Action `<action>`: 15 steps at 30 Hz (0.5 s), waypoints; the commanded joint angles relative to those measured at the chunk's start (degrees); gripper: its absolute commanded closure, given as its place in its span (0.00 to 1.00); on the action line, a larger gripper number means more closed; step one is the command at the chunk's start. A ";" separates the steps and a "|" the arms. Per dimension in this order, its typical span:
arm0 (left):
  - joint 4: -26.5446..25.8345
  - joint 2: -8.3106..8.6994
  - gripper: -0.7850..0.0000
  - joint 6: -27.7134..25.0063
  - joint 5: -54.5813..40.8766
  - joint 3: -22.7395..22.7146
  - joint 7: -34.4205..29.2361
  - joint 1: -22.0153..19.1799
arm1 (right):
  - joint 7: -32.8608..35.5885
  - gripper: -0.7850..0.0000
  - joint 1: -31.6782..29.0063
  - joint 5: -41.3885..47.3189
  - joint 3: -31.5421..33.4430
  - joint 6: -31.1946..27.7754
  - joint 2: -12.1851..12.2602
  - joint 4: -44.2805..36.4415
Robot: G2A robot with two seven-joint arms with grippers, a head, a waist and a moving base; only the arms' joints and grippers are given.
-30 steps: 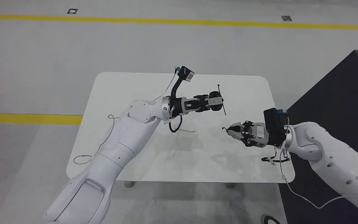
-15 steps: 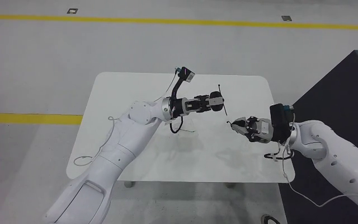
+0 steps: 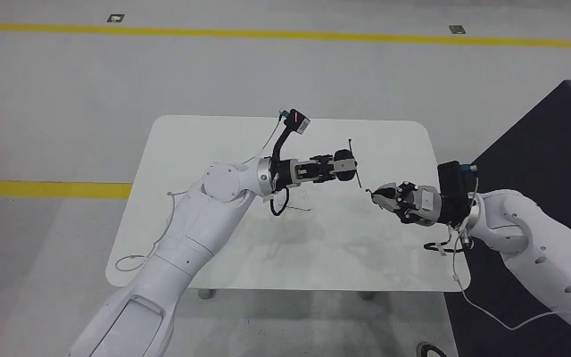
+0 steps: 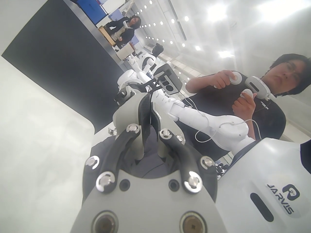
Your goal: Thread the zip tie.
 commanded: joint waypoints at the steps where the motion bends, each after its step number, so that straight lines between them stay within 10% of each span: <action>1: -0.16 -0.09 1.00 0.09 0.26 0.08 0.22 0.09 | 0.38 1.00 -0.02 0.05 0.10 0.00 -0.15 0.07; 15: -0.18 -0.59 1.00 -0.34 -0.41 -0.01 -1.95 0.22 | 1.05 1.00 0.00 -0.39 0.37 0.00 -0.36 -0.11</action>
